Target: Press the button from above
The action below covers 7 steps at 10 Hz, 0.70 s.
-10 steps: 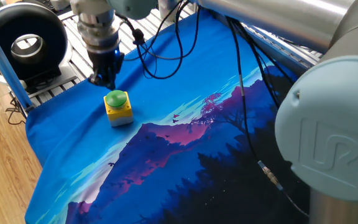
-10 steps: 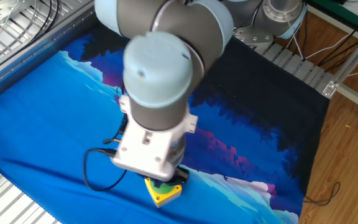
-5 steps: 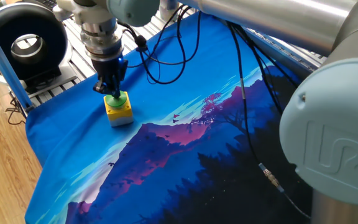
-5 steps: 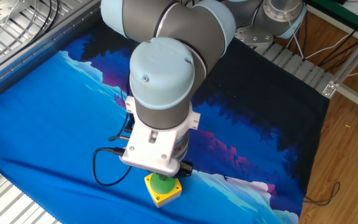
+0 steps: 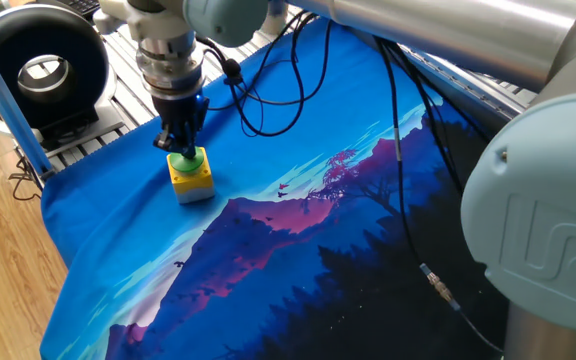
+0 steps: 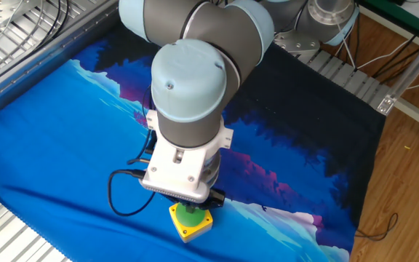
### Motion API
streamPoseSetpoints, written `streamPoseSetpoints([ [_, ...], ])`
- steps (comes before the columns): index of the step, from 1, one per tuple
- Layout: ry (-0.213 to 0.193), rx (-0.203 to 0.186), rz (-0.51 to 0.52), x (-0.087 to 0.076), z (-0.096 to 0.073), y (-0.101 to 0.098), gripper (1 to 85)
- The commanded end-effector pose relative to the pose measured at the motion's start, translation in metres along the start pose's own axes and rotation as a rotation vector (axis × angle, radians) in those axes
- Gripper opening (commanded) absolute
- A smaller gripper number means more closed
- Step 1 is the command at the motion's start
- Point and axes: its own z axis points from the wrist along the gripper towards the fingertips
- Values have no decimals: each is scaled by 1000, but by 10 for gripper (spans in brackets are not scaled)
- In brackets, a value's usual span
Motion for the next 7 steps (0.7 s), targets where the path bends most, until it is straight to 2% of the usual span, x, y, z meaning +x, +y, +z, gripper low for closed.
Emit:
streamPoseSetpoints([
  [1, -13, -12, 9, -3, 1, 3, 10],
  [7, -21, -20, 16, -5, 5, 5, 10],
])
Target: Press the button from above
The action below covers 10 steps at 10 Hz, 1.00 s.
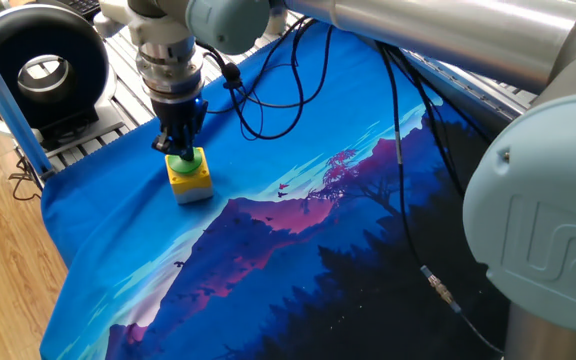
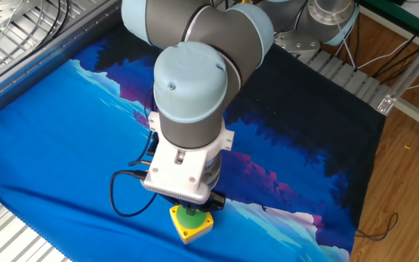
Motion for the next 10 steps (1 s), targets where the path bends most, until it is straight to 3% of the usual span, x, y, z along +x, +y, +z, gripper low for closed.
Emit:
streamPoseSetpoints([
  [1, -7, -11, 5, -2, 3, 0, 10],
  [4, -5, 9, 2, -2, 9, -6, 10],
  [8, 41, 28, 10, 9, -29, -13, 10],
  [9, 42, 49, 21, 8, -35, -15, 10],
  [10, 26, 37, 29, 4, -41, -12, 10],
])
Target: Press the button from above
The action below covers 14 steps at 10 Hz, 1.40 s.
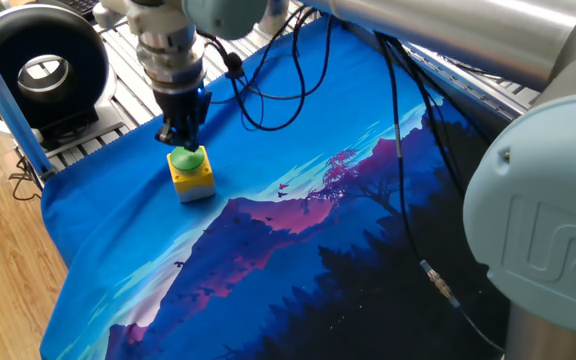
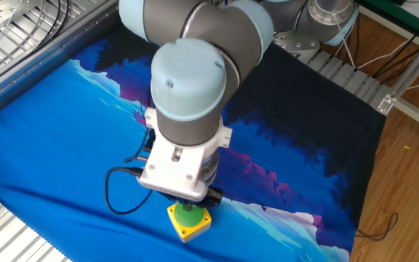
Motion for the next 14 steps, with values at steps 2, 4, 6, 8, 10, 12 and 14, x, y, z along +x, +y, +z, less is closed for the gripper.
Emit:
streamPoseSetpoints([
  [2, -61, 8, 42, -16, -44, -18, 10],
  [4, -164, 46, 84, -30, -67, -46, 10],
  [6, -207, 43, 104, -22, -72, -64, 10],
  [8, -223, 30, 124, -27, -76, -77, 10],
  [10, -223, 23, 138, -29, -75, -89, 10],
  [12, -238, 17, 157, -35, -72, -93, 10],
  [14, -276, 3, 195, -49, -70, -91, 10],
])
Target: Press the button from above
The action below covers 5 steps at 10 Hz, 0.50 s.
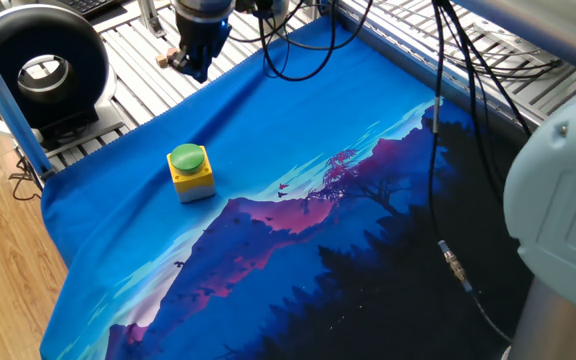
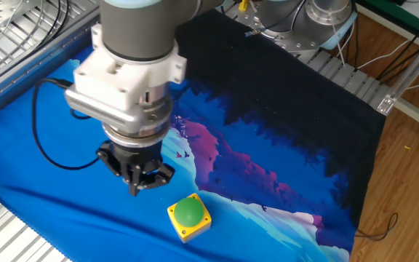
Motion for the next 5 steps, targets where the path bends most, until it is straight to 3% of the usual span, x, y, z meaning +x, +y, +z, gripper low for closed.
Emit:
streamPoseSetpoints([
  [1, -49, -12, 45, -16, 3, -4, 10],
  [5, -29, 14, 60, -14, 14, -3, 10],
])
